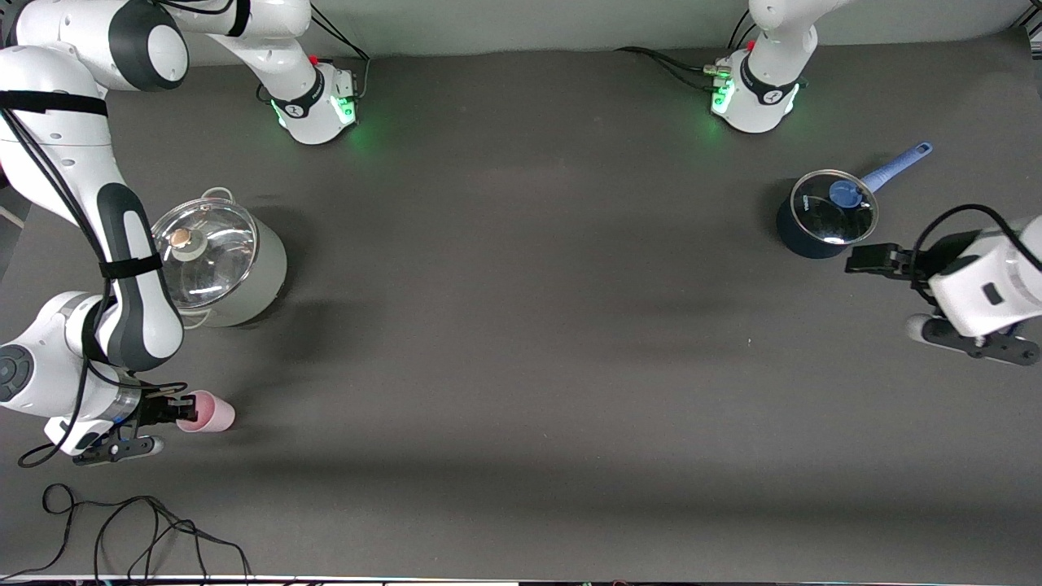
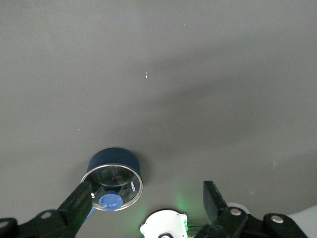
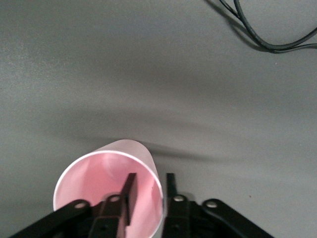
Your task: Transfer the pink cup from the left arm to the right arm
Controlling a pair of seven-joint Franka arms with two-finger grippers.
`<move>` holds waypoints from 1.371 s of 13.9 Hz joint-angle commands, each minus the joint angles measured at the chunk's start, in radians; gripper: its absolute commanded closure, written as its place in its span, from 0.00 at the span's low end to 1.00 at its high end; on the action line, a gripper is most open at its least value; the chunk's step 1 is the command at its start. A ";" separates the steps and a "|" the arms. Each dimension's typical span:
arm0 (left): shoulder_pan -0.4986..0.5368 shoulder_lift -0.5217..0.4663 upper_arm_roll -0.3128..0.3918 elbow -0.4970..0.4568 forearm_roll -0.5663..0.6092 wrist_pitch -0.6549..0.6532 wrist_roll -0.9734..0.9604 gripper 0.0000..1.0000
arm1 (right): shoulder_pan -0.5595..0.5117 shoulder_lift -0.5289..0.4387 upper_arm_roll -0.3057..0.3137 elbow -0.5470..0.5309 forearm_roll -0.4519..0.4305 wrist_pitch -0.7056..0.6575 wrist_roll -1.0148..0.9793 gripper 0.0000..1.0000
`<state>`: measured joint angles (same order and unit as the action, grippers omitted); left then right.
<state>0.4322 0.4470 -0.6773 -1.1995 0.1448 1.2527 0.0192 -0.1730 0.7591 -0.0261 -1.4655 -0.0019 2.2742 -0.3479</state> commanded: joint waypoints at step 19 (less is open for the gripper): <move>-0.500 -0.258 0.693 -0.266 -0.022 0.209 0.041 0.00 | 0.069 -0.536 0.008 -0.012 -0.040 -0.663 0.085 0.00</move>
<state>-0.0511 0.3163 -0.0056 -1.2884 0.1444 1.3456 0.0420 -0.1256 0.3130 -0.0174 -1.4158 -0.0660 1.6306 -0.3435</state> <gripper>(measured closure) 0.000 0.000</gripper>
